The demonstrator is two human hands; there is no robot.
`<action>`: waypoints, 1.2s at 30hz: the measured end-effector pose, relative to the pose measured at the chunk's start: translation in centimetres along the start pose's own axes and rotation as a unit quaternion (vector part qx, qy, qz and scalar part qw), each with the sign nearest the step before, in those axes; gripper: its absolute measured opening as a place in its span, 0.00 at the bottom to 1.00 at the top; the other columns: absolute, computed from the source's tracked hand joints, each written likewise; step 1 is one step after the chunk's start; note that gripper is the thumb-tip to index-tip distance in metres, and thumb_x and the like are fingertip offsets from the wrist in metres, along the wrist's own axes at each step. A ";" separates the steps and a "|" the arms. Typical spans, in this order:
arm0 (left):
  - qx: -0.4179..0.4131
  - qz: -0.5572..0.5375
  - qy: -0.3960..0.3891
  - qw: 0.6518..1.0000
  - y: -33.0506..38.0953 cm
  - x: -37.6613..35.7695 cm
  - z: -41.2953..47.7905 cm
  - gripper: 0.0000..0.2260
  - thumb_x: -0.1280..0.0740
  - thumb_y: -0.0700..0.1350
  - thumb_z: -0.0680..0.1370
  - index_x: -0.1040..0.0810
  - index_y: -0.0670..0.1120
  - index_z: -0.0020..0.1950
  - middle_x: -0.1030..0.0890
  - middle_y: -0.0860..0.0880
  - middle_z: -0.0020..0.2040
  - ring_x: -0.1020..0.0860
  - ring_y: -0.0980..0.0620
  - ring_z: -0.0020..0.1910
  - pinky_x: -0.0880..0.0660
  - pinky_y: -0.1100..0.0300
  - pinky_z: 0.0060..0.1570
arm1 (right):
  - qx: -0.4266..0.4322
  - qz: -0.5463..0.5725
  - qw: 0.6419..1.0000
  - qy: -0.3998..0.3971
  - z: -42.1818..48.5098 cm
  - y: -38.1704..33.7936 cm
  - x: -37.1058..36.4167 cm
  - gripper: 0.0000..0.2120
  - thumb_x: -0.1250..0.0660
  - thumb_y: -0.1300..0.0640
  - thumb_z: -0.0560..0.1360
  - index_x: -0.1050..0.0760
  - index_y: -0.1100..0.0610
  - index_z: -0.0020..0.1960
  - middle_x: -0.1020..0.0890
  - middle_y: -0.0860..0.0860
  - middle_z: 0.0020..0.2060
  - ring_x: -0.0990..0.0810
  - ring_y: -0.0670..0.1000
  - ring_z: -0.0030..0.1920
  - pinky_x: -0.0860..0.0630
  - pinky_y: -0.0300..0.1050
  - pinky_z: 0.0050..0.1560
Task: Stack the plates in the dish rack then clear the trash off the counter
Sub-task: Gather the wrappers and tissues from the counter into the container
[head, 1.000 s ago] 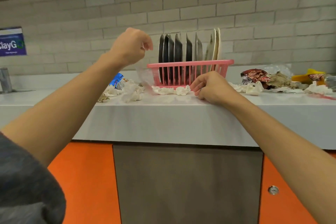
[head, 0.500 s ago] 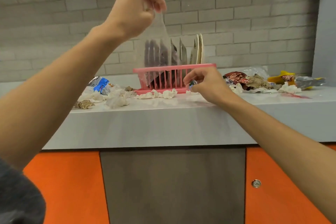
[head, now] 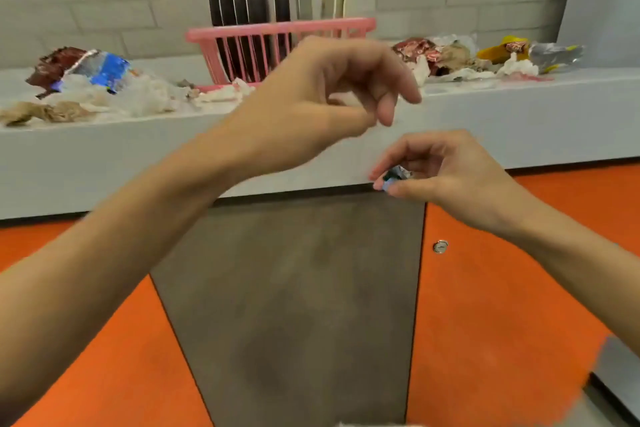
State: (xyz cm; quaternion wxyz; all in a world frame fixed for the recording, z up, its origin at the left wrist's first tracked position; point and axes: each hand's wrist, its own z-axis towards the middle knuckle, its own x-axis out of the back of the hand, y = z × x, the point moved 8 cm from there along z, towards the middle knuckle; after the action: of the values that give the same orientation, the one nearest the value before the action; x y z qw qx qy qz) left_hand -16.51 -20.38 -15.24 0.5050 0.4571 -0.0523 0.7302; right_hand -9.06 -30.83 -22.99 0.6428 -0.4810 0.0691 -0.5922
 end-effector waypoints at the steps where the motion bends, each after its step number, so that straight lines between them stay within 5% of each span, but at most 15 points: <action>1: 0.024 -0.051 -0.008 0.998 -1.7 -1.8 -1.0 0.18 0.40 0.24 0.69 0.21 0.40 0.52 0.22 0.46 0.40 0.24 0.54 0.41 0.27 0.61 0.41 | -0.022 0.004 1.000 -0.009 -1.2 1.4 -0.7 0.07 0.28 0.70 0.71 0.18 0.62 0.47 0.14 0.54 0.43 0.16 0.53 0.47 0.21 0.42 0.53; 7: 0.180 -0.305 -0.034 0.934 -10.5 -15.1 -9.2 0.14 0.39 0.27 0.68 0.20 0.37 0.49 0.22 0.48 0.37 0.25 0.63 0.33 0.30 0.74 0.35 | -0.178 0.047 0.982 -0.044 -8.9 13.6 -6.0 0.08 0.25 0.69 0.69 0.19 0.61 0.47 0.14 0.58 0.41 0.15 0.61 0.45 0.19 0.54 0.48; 12: 0.311 -0.402 -0.069 0.858 -16.1 -27.3 -17.0 0.16 0.41 0.24 0.70 0.21 0.35 0.51 0.23 0.43 0.39 0.25 0.61 0.32 0.29 0.71 0.34 | -0.304 -0.030 0.949 -0.081 -17.0 23.6 -10.9 0.08 0.24 0.66 0.68 0.18 0.56 0.45 0.15 0.54 0.38 0.17 0.49 0.38 0.21 0.46 0.43; 18: 0.459 -0.549 -0.062 0.696 -19.6 -39.6 -25.6 0.19 0.40 0.27 0.63 0.19 0.40 0.48 0.23 0.47 0.35 0.28 0.53 0.35 0.30 0.63 0.35 | -0.392 -0.094 0.900 -0.163 -25.9 31.6 -16.8 0.10 0.28 0.69 0.68 0.18 0.55 0.43 0.17 0.49 0.32 0.17 0.45 0.30 0.19 0.45 0.38; 21: 0.467 -0.650 0.024 0.599 -20.1 -41.4 -25.6 0.20 0.43 0.26 0.61 0.18 0.41 0.44 0.26 0.47 0.33 0.29 0.52 0.32 0.31 0.61 0.33 | -0.449 -0.106 0.870 -0.174 -28.5 34.7 -17.7 0.12 0.31 0.71 0.67 0.18 0.57 0.44 0.17 0.51 0.31 0.17 0.48 0.32 0.20 0.42 0.35; 23: 0.461 -0.670 0.086 0.575 -21.3 -41.3 -25.4 0.20 0.43 0.26 0.61 0.17 0.42 0.41 0.26 0.48 0.31 0.28 0.53 0.30 0.29 0.60 0.33 | -0.484 -0.100 0.853 -0.168 -29.9 36.2 -17.9 0.13 0.32 0.72 0.68 0.20 0.57 0.45 0.17 0.51 0.32 0.16 0.52 0.36 0.24 0.36 0.31; 25: 0.466 -0.622 0.116 0.618 -23.2 -40.5 -25.7 0.20 0.43 0.25 0.61 0.17 0.43 0.39 0.25 0.48 0.31 0.28 0.54 0.31 0.27 0.62 0.34 | -0.508 -0.079 0.843 -0.162 -31.1 37.1 -18.2 0.14 0.33 0.71 0.70 0.19 0.58 0.51 0.16 0.55 0.39 0.15 0.56 0.41 0.21 0.40 0.35; 28: 0.502 -0.387 0.110 0.765 -26.2 -38.8 -27.5 0.20 0.41 0.23 0.67 0.18 0.46 0.36 0.21 0.51 0.33 0.24 0.56 0.36 0.26 0.63 0.42 | -0.539 -0.038 0.825 -0.165 -32.3 37.9 -18.7 0.16 0.33 0.68 0.73 0.22 0.60 0.60 0.17 0.58 0.50 0.16 0.58 0.48 0.19 0.42 0.38; 31: 0.507 -0.181 0.093 0.838 -27.0 -38.4 -29.3 0.19 0.38 0.27 0.71 0.19 0.50 0.35 0.18 0.54 0.38 0.22 0.57 0.40 0.27 0.62 0.46 | -0.554 -0.017 0.816 -0.163 -32.8 38.2 -19.2 0.17 0.38 0.68 0.74 0.22 0.62 0.61 0.17 0.57 0.51 0.16 0.60 0.51 0.18 0.47 0.46; 34: 0.441 -0.033 -0.075 0.894 -26.7 -41.4 -30.3 0.15 0.36 0.32 0.74 0.18 0.51 0.39 0.18 0.55 0.47 0.24 0.56 0.49 0.28 0.62 0.52 | -0.558 -0.018 0.814 -0.162 -32.7 38.1 -19.4 0.15 0.38 0.68 0.74 0.19 0.60 0.57 0.17 0.51 0.43 0.16 0.59 0.50 0.18 0.47 0.47; 36: 0.424 -0.007 -0.203 0.882 -26.7 -43.9 -31.6 0.09 0.34 0.40 0.75 0.16 0.52 0.46 0.16 0.54 0.51 0.21 0.54 0.51 0.26 0.58 0.57 | -0.556 -0.028 0.813 -0.170 -32.3 37.8 -19.6 0.14 0.37 0.66 0.73 0.19 0.59 0.56 0.16 0.51 0.41 0.16 0.58 0.49 0.18 0.48 0.48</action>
State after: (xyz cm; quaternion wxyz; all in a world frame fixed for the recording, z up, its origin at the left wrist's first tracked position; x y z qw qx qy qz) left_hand -11.85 -20.75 -75.41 0.2465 0.7663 0.1646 0.5700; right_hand -9.73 -38.19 -75.91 0.2504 -0.8510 0.2626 -0.3797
